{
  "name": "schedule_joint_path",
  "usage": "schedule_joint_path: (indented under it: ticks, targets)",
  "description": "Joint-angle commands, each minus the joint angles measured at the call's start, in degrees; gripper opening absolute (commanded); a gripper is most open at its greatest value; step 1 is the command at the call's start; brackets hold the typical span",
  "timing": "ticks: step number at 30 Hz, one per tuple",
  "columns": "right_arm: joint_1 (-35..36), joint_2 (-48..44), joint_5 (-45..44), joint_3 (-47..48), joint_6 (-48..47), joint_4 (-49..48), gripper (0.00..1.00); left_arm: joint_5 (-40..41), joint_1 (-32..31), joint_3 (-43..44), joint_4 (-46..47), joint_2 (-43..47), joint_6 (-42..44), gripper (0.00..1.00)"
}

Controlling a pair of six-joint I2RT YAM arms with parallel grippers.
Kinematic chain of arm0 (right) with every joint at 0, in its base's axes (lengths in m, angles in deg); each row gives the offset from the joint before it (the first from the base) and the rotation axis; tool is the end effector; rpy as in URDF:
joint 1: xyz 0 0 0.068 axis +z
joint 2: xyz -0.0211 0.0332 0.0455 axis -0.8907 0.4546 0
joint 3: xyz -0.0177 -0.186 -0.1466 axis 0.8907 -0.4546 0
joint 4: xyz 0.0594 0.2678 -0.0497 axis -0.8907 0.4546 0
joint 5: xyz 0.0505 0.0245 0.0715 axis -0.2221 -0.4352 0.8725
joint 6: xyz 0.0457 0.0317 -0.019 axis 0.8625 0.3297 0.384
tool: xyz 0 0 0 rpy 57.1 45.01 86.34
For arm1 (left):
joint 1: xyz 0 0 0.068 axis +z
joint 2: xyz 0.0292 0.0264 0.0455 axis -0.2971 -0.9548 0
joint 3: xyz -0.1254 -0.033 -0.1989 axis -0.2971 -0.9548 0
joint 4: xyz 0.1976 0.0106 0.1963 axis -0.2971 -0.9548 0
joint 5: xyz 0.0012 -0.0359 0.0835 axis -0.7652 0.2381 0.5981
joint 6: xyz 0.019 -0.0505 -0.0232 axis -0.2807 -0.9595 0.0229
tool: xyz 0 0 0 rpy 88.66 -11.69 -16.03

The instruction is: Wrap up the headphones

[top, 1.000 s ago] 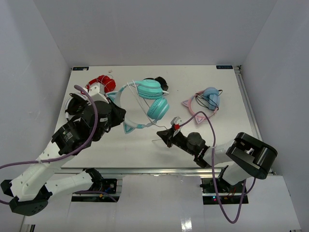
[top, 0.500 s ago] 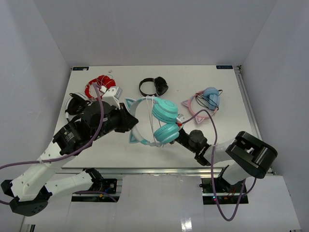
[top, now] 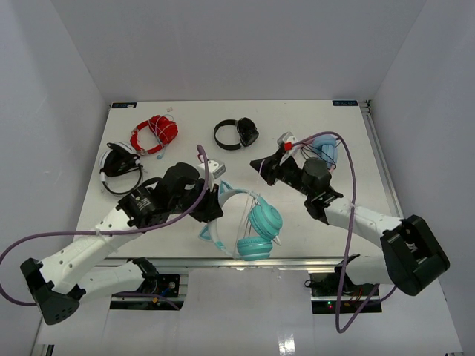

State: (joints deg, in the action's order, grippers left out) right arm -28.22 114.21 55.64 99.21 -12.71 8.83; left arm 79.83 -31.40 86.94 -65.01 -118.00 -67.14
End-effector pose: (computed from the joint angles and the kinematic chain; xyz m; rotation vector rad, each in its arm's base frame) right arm 0.2517 0.1902 0.2261 -0.5966 1.4161 0.8261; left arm 0.1547 -0.1855 0.2975 0.7059 2.3294 -0.7405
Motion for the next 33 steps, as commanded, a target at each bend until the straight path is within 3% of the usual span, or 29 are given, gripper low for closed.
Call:
schedule_joint_path:
  ticks: [1,7,14,26,33]
  targets:
    - [-0.99,-3.37,-0.11,10.73,-5.34,24.65,0.08,-3.35,-0.45,-0.31,0.96,-1.37,5.39,0.0]
    - [-0.99,-0.65,-0.39,22.66,-7.23,47.99,0.08,6.08,-0.45,-0.23,-0.71,-6.46,6.74,0.0]
    - [-0.99,0.36,1.05,23.82,-6.15,56.05,0.08,22.47,-0.45,1.08,-2.65,-13.1,3.67,0.0]
    - [-0.24,-0.41,5.86,20.89,-1.98,57.72,0.08,33.9,-0.39,8.01,-3.84,-26.91,-3.29,0.0]
    - [3.04,-4.68,7.71,14.63,4.68,53.11,0.08,39.06,0.7,12.23,-5.93,-33.12,-10.42,0.0]
